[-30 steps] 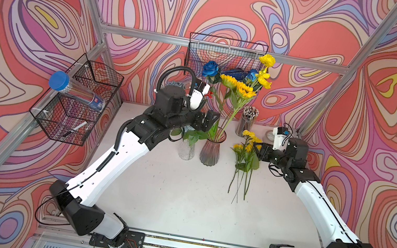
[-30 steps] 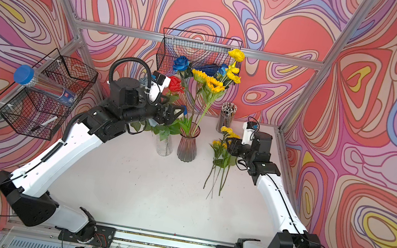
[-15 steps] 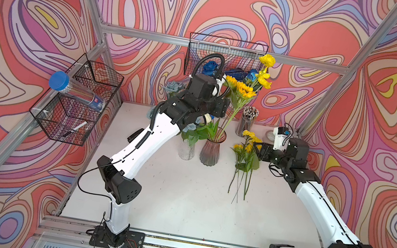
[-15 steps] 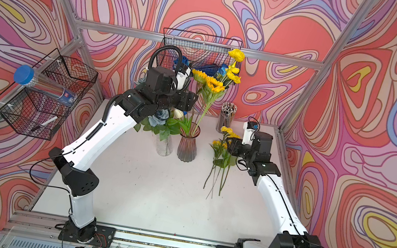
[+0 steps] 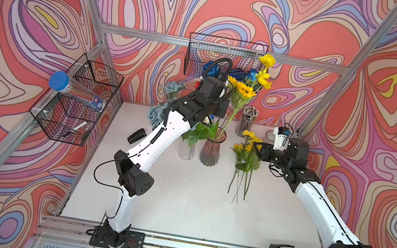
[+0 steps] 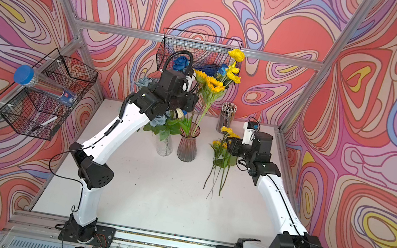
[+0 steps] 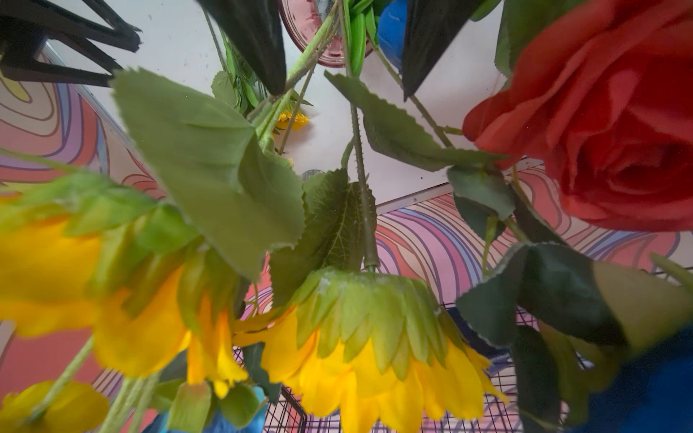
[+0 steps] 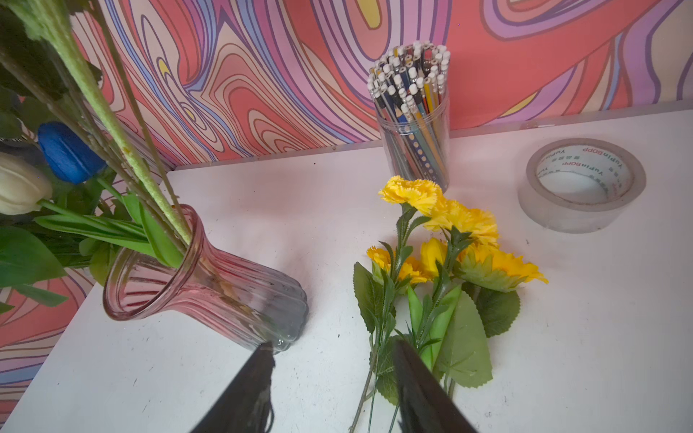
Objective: Pick out yellow flowers from the vase
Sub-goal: Pick up the flower from the vase.
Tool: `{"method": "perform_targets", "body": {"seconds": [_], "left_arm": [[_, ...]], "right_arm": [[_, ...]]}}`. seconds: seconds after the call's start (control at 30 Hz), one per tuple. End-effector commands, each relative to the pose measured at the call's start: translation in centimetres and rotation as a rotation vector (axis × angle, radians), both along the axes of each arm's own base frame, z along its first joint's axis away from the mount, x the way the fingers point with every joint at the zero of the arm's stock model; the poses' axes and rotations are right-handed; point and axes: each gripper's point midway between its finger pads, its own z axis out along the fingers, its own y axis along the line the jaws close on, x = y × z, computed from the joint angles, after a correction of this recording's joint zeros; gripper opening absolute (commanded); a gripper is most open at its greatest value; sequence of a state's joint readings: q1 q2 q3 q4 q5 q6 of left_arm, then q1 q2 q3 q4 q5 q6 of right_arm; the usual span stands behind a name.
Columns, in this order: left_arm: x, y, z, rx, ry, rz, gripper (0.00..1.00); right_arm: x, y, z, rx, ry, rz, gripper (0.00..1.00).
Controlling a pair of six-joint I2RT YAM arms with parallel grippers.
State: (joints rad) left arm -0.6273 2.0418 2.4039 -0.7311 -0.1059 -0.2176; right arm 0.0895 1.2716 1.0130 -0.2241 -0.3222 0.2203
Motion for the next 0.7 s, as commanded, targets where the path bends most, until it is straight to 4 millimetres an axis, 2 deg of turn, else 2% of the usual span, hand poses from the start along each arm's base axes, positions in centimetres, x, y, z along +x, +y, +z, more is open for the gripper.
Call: {"method": "perform_targets", "body": {"seconds": [0.0,0.67], "left_arm": [[0.1,-0.4,-0.4,-0.002,0.013,-0.004,0.48],[2.4,-1.6,-3.0,0.021,0.008,-0.002,0.48]], "right_arm": [[-0.2,0.0,0.5,0.001,-0.012,-0.002,0.54],[-0.1,0.2,0.6,0.006,-0.013,0.006,0.55]]}}
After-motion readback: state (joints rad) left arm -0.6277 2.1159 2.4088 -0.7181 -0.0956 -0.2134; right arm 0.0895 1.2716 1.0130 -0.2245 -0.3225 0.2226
